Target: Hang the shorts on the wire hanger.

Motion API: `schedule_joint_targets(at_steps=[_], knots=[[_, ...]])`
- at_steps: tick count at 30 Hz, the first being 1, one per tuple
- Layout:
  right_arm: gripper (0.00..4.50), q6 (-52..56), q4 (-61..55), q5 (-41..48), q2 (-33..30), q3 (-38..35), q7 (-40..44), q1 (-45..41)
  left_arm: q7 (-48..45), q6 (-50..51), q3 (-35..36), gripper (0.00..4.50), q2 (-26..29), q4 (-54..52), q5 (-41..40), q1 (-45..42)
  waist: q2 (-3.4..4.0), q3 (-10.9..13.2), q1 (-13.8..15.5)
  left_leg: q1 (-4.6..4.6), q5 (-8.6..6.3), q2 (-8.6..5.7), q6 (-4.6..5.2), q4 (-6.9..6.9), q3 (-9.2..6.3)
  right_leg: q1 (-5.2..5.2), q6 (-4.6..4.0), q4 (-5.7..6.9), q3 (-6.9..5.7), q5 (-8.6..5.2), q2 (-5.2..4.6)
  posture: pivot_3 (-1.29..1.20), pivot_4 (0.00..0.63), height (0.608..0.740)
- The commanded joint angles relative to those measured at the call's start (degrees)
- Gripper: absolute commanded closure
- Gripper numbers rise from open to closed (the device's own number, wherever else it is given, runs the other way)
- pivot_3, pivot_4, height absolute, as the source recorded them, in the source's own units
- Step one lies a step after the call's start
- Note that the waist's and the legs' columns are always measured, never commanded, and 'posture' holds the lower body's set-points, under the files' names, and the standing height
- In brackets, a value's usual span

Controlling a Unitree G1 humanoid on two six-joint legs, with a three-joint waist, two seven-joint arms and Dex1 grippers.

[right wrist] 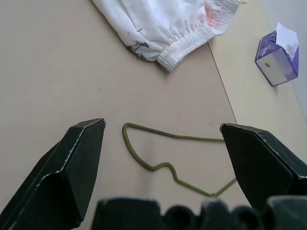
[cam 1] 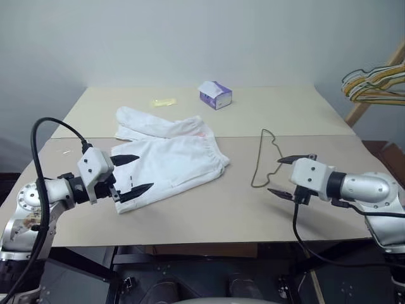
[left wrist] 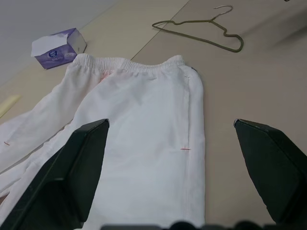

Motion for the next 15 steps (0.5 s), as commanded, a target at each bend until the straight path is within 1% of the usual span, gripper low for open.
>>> schedule_joint_targets(at_steps=[1, 9, 15], knots=[[0.02, -1.36, -0.15, -0.01, -0.61, -0.85, -0.38, -1.41, 0.71, -0.44, 1.24, 0.0, -0.05, -1.46, -0.31, -0.5, 0.0, 0.0, 0.03, -0.01, 0.0, 0.0, 0.0, 0.0, 0.0, 0.0, 0.0, 0.0, 0.0, 0.0, 0.0, 0.05, 0.0, 0.74], [0.02, -2.09, 1.24, -0.56, -0.28, -0.26, -0.76, -2.47, 2.75, -0.65, 0.16, 0.0, -1.04, -1.57, 0.95, -0.97, -0.01, -0.01, 0.12, 0.0, 0.0, 0.0, 0.0, 0.0, 0.0, 0.0, 0.0, 0.0, 0.0, 0.0, 0.0, 0.05, 0.0, 0.74], [0.02, -2.44, 2.64, -0.28, -0.27, 0.2, -0.42, -4.03, 3.34, -0.33, 0.2, 0.0, -0.78, -2.01, 1.8, -0.64, -0.01, 0.0, 0.12, 0.0, 0.0, 0.0, 0.0, 0.0, 0.0, 0.0, 0.0, 0.0, 0.0, 0.0, 0.0, 0.06, 0.0, 0.74]])
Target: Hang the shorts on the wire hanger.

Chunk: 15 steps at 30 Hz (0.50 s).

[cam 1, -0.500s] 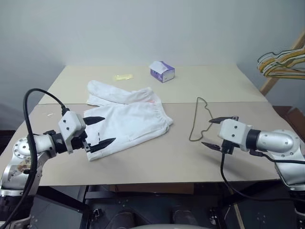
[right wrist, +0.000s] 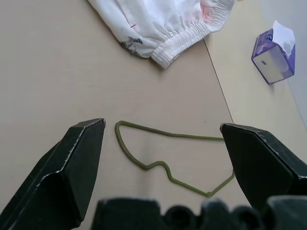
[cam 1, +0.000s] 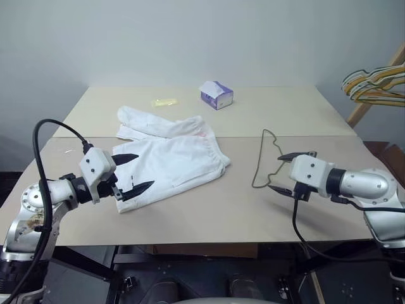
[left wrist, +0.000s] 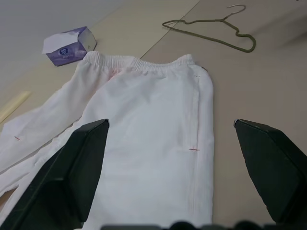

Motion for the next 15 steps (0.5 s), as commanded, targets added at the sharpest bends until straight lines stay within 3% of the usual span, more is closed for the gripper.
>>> schedule_joint_targets(at_steps=[1, 8, 15], knots=[[0.02, -1.43, 0.29, 0.21, -0.2, -0.35, -0.05, -2.15, 0.88, -0.31, 0.65, 0.0, 0.62, -1.82, 0.75, -0.78, 0.0, 0.0, 0.06, 0.0, 0.0, 0.0, 0.0, 0.0, -0.01, 0.0, 0.0, 0.0, 0.0, 0.0, 0.0, 0.05, 0.0, 0.74], [0.02, 0.08, -0.71, 0.67, -0.06, -0.22, -0.37, -2.7, -2.18, 0.35, -0.23, 0.0, 3.07, -0.86, 1.54, 0.38, 0.0, 0.0, -0.12, -0.01, 0.0, 0.0, 0.0, -0.01, 0.0, -0.02, 0.0, 0.0, 0.0, 0.0, 0.01, 0.02, 0.0, 0.74], [0.02, 0.92, -2.63, -0.16, -0.21, -0.38, -1.73, -0.18, -8.01, 2.97, -8.16, 0.0, 9.51, 6.16, 7.85, -3.17, 0.01, 0.0, -0.18, 0.0, 0.0, 0.0, 0.0, -0.01, 0.01, -0.02, -0.02, 0.02, -0.03, -0.02, 0.01, -0.01, 0.0, 0.74]])
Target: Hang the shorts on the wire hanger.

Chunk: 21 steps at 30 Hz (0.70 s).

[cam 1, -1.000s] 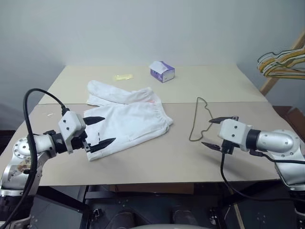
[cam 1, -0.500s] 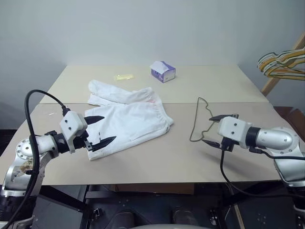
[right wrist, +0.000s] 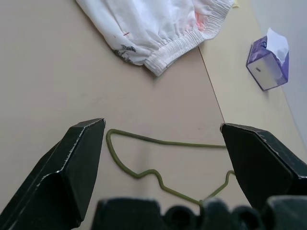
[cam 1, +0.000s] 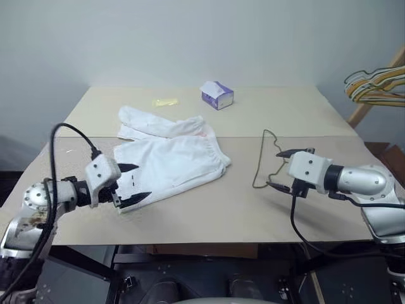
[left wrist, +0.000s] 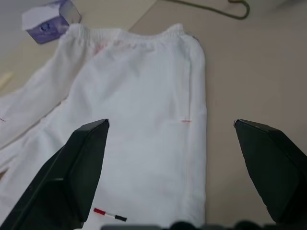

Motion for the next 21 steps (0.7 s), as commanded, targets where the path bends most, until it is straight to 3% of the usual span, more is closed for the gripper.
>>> schedule_joint_targets(at_steps=[1, 9, 16, 19, 21], knots=[[0.02, 1.18, -3.08, 0.11, -0.42, -1.92, -1.15, 0.48, -2.85, 0.49, -2.45, 0.0, 3.56, 2.64, 3.47, -2.42, 0.01, 0.0, -0.13, -0.02, 0.0, 0.0, 0.0, 0.0, 0.03, -0.04, 0.0, 0.0, 0.02, 0.0, -0.01, -0.02, 0.0, 0.74], [0.02, 2.76, -5.26, 0.3, -0.67, -2.78, -2.17, 2.54, -7.21, -3.9, -4.45, 0.0, 6.27, 9.11, 7.03, -1.62, 0.01, 0.0, -0.58, -0.02, 0.0, 0.02, 0.0, 0.0, 0.06, -0.06, -0.01, 0.03, 0.02, -0.01, -0.01, -0.03, 0.0, 0.74], [0.02, 3.34, -5.34, 0.26, -0.24, -2.13, -2.59, 1.69, -5.85, -5.77, -6.85, 0.0, 4.17, 14.26, 10.99, -3.8, 0.0, 0.0, -0.47, -0.03, 0.0, 0.03, 0.0, 0.0, 0.06, -0.06, -0.03, 0.05, 0.01, -0.03, 0.0, -0.02, 0.0, 0.74], [0.0, 3.34, -5.37, 0.14, -0.25, -1.93, -2.64, 1.64, -6.13, -5.15, -7.93, 0.58, 3.8, 16.28, 12.01, -4.62, 0.0, 0.0, -0.47, -0.04, 0.0, 0.03, 0.0, 0.0, 0.05, -0.07, -0.03, 0.06, 0.0, -0.03, 0.0, -0.02, 0.0, 0.74], [0.0, 3.42, -5.34, 0.04, -0.2, -1.74, -2.67, 1.47, -6.12, -5.03, -8.85, 1.2, 3.68, 17.53, 12.81, -5.28, 0.0, 0.0, -0.47, -0.03, 0.0, 0.02, 0.0, 0.0, 0.05, -0.06, -0.03, 0.06, 0.0, -0.03, 0.0, -0.02, 0.0, 0.74]])
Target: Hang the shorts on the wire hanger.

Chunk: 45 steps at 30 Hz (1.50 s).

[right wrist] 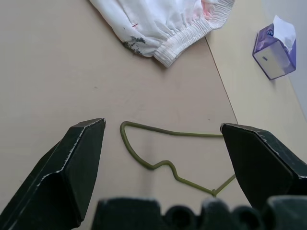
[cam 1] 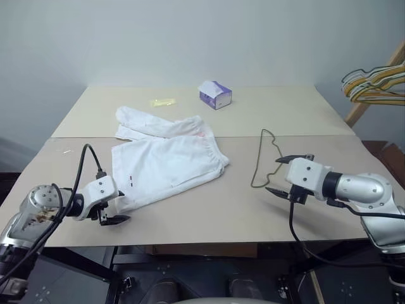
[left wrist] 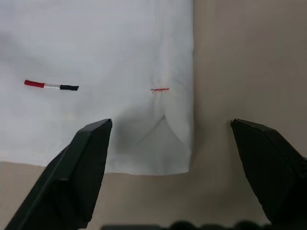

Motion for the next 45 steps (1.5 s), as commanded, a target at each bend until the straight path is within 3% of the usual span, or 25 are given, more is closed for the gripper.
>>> schedule_joint_targets(at_steps=[1, 10, 16, 26, 39, 43, 45], knots=[[0.0, 0.29, -1.6, -0.01, -0.13, -1.24, -0.83, -1.47, 0.24, 0.1, -1.0, 1.56, -0.39, 2.0, 1.81, -2.34, 0.0, 0.0, 0.0, 0.0, 0.0, 0.0, 0.0, 0.0, 0.0, 0.0, 0.0, 0.0, 0.0, 0.0, 0.0, -0.02, 0.0, 0.74], [0.0, 0.05, -1.76, -1.86, 1.61, 2.35, -1.78, -3.29, 0.6, -1.78, -1.43, 4.47, -1.47, 4.55, 2.85, -4.14, 0.0, 0.0, -0.01, 0.01, 0.0, 0.0, 0.0, 0.0, -0.01, 0.01, 0.0, 0.03, 0.0, 0.0, 0.01, -0.03, 0.0, 0.74], [0.0, -2.01, 4.05, -9.73, 7.17, 10.56, -5.9, -9.24, -0.41, -4.48, 1.4, 4.47, 0.84, -0.24, 1.45, -0.94, -0.01, -0.01, -1.21, 0.0, 0.0, 0.01, 0.0, 0.01, -0.01, -0.02, 0.0, 0.05, 0.01, 0.0, 0.01, -0.02, 0.0, 0.74], [0.0, -19.29, 24.78, -25.03, 14.35, 22.68, -14.92, -18.76, -2.89, -1.71, 12.36, 4.47, 7.91, -14.98, -3.0, 10.73, -0.05, 0.01, -1.18, -0.07, 0.0, 0.02, 0.0, -0.01, 0.02, -0.13, -0.01, 0.1, 0.02, 0.0, 0.0, 0.05, 0.0, 0.74], [0.0, -35.88, 50.88, -33.61, 24.42, 29.81, -24.24, -31.14, -4.92, -0.35, 21.09, 4.47, 10.43, -19.58, -5.31, 16.31, -0.07, 0.01, -1.23, -0.02, 0.0, 0.03, 0.0, -0.02, 0.0, -0.1, -0.03, 0.13, 0.02, 0.0, 0.02, 0.09, 0.0, 0.74], [0.91, -38.78, 56.13, -34.62, 26.42, 30.7, -25.43, -33.64, -4.6, -0.36, 21.64, 4.5, 10.48, -19.83, -5.04, 16.65, -0.08, 0.0, -1.43, 0.09, 0.0, 0.06, 0.0, -0.04, 0.0, -0.03, -0.07, 0.17, 0.03, -0.01, 0.05, 0.1, 0.0, 0.74], [1.68, -39.97, 57.72, -34.17, 27.07, 30.56, -25.19, -34.24, -4.57, -0.42, 21.72, 4.5, 10.38, -19.86, -5.02, 16.7, -0.08, 0.0, -1.3, 0.09, 0.0, 0.06, 0.0, -0.05, 0.0, -0.03, -0.07, 0.17, 0.03, -0.02, 0.05, 0.1, 0.0, 0.74]])
